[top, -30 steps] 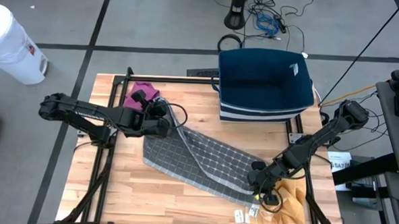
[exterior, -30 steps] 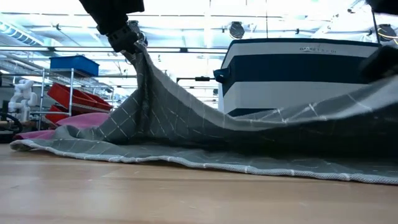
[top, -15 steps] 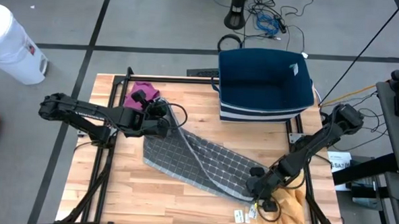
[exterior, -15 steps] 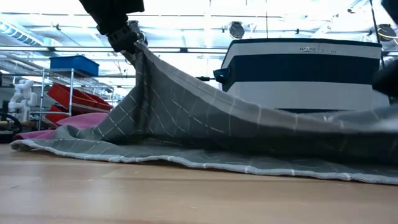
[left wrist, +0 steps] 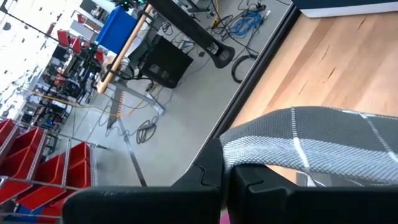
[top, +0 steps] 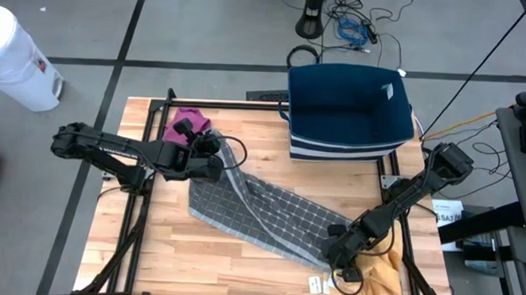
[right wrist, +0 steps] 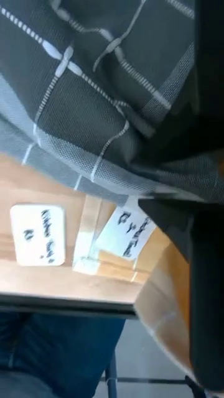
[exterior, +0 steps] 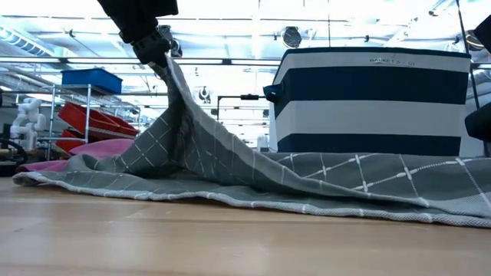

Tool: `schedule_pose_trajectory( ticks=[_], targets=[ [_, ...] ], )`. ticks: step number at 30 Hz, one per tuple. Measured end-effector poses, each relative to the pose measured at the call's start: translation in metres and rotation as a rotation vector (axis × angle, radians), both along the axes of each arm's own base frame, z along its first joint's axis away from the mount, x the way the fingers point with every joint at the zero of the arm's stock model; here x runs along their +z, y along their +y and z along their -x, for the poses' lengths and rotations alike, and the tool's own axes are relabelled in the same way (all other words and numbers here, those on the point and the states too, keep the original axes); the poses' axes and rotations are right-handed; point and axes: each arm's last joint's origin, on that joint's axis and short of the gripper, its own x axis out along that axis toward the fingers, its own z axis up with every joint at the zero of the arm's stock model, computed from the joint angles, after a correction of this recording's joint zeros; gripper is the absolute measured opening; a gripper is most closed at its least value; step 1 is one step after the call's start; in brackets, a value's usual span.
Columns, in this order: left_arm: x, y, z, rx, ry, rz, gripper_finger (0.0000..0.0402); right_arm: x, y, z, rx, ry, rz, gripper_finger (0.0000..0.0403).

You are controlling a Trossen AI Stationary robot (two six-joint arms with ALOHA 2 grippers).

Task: Fold towel
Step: Fold the gray checkered towel

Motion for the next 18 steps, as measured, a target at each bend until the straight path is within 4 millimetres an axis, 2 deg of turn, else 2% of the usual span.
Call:
schedule_pose_trajectory(
  ticks=[5, 9, 18],
  targets=[
    [0.000, 0.000, 0.000, 0.000, 0.000, 0.000, 0.0000, 0.001, 0.000, 0.000, -0.017, 0.005, -0.009, 0.0175],
    [0.000, 0.000, 0.000, 0.000, 0.001, 0.000, 0.0000, 0.005, -0.001, 0.001, -0.038, 0.007, -0.021, 0.0213],
    [0.000, 0.000, 0.000, 0.000, 0.002, 0.001, 0.0000, 0.023, -0.007, 0.009, -0.094, 0.020, -0.048, 0.0250]
  ],
)
